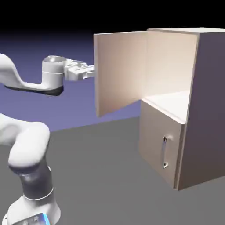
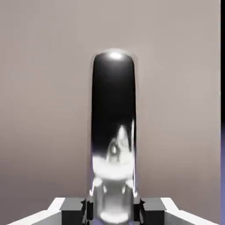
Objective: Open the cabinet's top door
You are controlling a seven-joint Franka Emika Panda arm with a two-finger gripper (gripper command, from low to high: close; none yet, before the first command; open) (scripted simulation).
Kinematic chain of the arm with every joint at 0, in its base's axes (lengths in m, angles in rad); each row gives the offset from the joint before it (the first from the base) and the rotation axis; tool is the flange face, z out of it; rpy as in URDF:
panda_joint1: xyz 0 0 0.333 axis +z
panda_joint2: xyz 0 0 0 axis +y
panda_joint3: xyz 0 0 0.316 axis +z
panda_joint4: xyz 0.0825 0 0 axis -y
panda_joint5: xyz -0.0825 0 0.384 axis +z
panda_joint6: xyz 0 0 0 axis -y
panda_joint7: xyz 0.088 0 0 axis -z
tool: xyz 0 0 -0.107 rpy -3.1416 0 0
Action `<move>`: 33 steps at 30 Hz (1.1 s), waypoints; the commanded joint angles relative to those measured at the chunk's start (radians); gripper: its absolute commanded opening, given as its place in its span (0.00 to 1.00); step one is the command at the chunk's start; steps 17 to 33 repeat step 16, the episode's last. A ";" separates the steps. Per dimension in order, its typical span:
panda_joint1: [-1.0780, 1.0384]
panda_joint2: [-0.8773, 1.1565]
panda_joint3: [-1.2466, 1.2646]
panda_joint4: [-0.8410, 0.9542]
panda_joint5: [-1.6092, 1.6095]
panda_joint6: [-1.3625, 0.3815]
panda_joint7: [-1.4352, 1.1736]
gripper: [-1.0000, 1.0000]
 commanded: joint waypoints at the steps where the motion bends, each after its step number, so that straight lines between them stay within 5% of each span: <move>1: -0.031 0.004 0.031 0.036 0.019 -0.040 -0.004 0.00; 15: -0.490 -0.059 0.345 0.544 0.195 -0.474 -0.102 0.00; 33: -0.491 -0.060 0.345 0.544 0.195 -0.475 -0.102 0.00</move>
